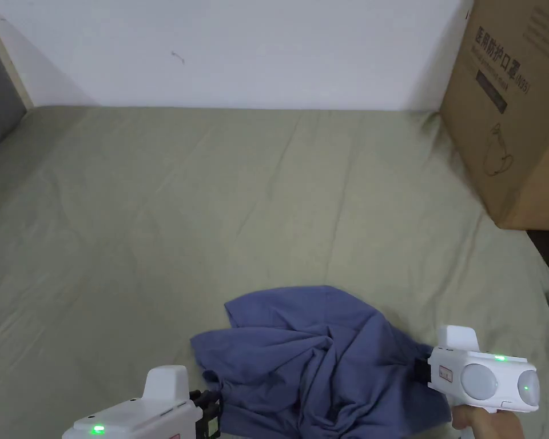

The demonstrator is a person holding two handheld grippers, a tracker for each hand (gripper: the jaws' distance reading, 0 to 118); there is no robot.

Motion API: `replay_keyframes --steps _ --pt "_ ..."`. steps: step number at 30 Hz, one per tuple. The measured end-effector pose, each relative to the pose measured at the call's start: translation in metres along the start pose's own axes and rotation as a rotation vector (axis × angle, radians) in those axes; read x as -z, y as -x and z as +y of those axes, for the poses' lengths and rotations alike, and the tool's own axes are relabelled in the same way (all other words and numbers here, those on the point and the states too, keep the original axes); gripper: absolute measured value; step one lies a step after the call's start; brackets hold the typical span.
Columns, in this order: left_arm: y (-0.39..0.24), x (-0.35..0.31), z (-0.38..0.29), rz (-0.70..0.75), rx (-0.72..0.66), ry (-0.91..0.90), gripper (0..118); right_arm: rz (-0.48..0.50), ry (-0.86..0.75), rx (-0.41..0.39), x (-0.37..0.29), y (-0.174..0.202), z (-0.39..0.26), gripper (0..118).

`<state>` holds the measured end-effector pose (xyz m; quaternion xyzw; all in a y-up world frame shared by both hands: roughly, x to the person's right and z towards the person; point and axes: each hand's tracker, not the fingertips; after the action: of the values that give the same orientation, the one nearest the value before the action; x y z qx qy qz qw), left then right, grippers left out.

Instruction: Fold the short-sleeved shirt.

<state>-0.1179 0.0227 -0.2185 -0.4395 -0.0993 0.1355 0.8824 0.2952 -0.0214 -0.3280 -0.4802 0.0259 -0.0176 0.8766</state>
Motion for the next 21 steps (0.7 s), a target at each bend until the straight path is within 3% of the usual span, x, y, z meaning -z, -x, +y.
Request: replay_keyframes --steps 4,10,18,21 --pt "-0.002 -0.013 0.006 -0.034 -0.042 -0.044 2 0.013 -0.131 0.012 -0.030 -0.016 0.008 5" --pt "0.002 -0.035 0.044 -0.082 -0.104 -0.164 2 0.067 -0.365 0.005 -0.124 -0.029 0.045 5" --pt "0.014 -0.099 0.171 -0.023 -0.054 -0.403 2 0.056 -0.606 -0.042 -0.237 -0.027 0.125 5" --pt "0.015 -0.121 0.220 0.027 -0.016 -0.476 2 0.057 -0.672 -0.016 -0.264 -0.030 0.157 5"
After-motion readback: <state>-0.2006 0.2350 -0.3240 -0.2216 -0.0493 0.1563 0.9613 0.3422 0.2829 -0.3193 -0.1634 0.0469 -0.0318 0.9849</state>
